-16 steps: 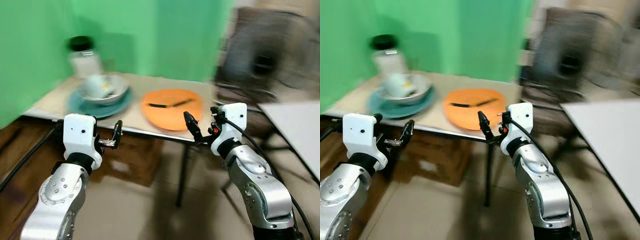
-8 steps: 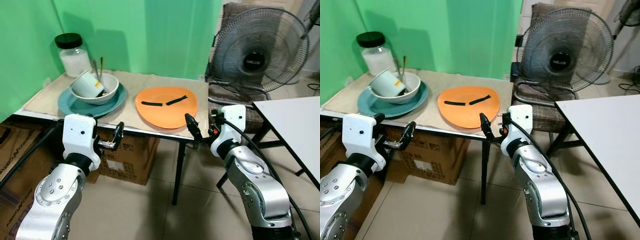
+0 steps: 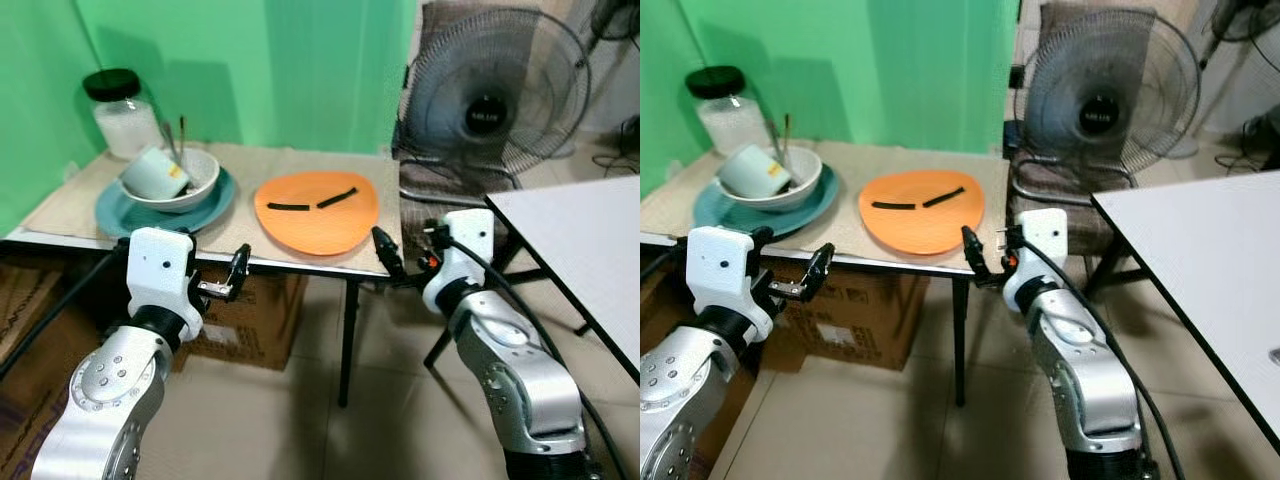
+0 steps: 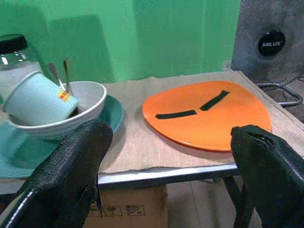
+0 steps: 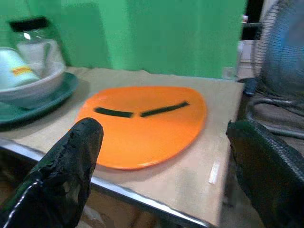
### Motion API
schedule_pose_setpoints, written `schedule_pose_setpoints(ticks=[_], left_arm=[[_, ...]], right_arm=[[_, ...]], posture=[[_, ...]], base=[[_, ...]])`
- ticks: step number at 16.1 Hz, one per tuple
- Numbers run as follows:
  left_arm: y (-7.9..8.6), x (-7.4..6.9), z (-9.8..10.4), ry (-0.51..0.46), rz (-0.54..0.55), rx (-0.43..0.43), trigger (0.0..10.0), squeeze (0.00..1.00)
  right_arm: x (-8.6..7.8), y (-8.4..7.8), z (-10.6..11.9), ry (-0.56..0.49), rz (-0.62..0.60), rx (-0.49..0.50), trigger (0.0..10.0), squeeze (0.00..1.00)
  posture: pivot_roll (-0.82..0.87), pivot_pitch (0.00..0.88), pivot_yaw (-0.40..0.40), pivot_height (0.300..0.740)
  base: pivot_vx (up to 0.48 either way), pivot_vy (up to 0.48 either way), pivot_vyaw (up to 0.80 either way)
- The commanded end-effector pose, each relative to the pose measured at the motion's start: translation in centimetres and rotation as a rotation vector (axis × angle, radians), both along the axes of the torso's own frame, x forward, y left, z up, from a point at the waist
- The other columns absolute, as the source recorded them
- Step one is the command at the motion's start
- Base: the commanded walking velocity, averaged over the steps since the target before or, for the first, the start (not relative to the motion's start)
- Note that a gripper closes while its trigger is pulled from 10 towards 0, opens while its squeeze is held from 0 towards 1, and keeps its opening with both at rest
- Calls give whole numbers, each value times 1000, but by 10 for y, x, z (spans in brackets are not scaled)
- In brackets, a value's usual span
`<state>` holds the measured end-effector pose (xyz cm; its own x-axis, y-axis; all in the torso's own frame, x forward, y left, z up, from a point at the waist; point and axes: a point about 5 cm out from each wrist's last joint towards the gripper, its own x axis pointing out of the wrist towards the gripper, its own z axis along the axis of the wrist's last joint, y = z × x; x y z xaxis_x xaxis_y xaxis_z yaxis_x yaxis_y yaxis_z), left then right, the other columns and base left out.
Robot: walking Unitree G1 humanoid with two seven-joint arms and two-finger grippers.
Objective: Setting the table
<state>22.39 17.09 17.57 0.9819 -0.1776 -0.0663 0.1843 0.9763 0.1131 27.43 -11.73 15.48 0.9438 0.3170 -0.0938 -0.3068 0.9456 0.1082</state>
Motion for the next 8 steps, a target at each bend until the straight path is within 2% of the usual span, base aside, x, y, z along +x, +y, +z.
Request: schedule_pose_setpoints(ticks=[1, 2, 8], left_arm=[[3, 1, 1, -7, 2, 6, 10000, 0], [3, 1, 1, -8, 2, 6, 10000, 0], [4, 2, 3, -11, -1, 6, 10000, 0]], right_arm=[[2, 1, 2, 0, 4, 1, 10000, 0], [2, 1, 1, 0, 4, 2, 10000, 0], [2, 2, 1, -4, 6, -9, 10000, 0]], posture=[[24, 0, 18, 740], [24, 0, 19, 740], [27, 0, 19, 740]], base=[[262, 0, -800], [259, 0, -800], [271, 0, 0]])
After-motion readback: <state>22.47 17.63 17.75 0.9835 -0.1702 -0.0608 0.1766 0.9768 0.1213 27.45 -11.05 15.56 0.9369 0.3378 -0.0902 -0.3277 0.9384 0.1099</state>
